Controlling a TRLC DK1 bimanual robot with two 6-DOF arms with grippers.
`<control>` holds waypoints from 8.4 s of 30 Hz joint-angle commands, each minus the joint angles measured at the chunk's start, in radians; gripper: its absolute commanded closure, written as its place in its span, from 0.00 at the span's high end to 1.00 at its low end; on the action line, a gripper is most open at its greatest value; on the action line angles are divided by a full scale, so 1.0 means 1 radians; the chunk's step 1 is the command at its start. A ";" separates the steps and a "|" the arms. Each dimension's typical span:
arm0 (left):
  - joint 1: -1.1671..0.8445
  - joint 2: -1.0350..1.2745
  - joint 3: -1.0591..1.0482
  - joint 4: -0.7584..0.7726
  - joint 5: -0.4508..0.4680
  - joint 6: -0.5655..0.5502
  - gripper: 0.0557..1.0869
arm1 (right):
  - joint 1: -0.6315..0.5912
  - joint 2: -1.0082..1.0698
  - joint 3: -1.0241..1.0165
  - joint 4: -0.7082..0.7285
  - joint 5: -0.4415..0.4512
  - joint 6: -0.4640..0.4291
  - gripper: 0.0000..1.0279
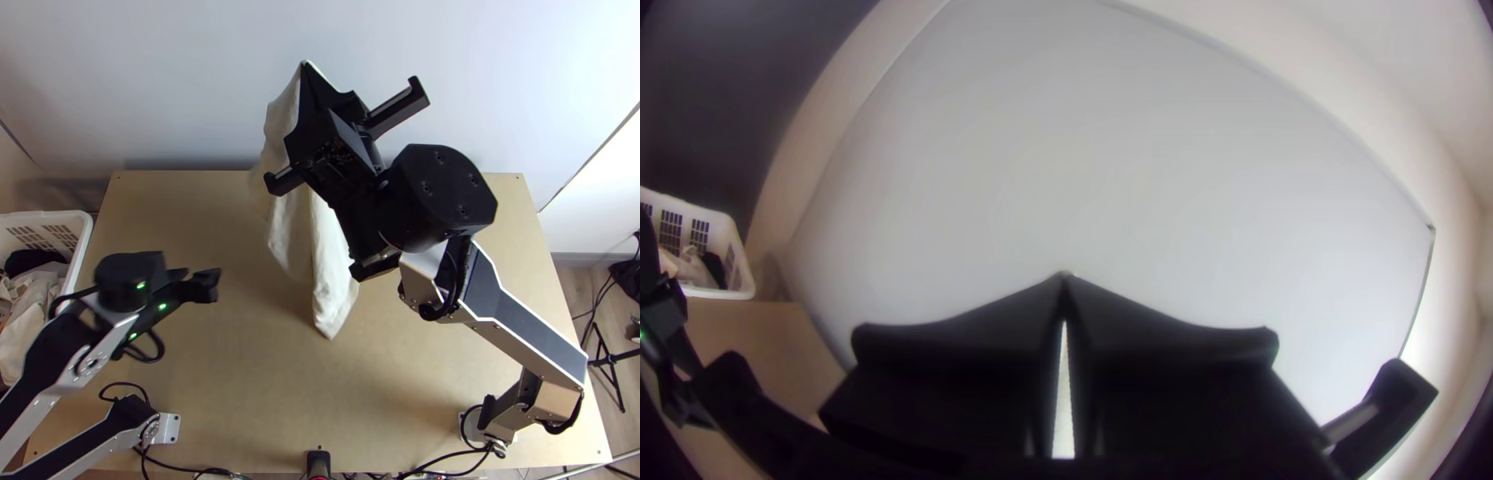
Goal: Fold the t-shirt
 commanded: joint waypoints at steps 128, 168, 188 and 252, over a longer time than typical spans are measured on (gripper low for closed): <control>0.330 0.230 0.378 0.419 -0.127 0.246 0.04 | -0.134 -0.162 -0.435 -0.580 0.065 0.518 0.03; 0.018 -0.221 -0.437 0.172 -0.154 0.263 0.04 | -0.210 -0.201 -0.901 -0.885 -0.884 1.015 0.35; 0.071 -0.221 -0.495 0.192 -0.155 0.243 0.04 | -0.462 0.061 -0.585 -0.788 -0.883 1.066 0.95; 0.170 -0.135 -0.417 0.206 -0.161 0.282 0.04 | -0.441 0.340 -0.312 -0.762 -0.868 0.974 0.03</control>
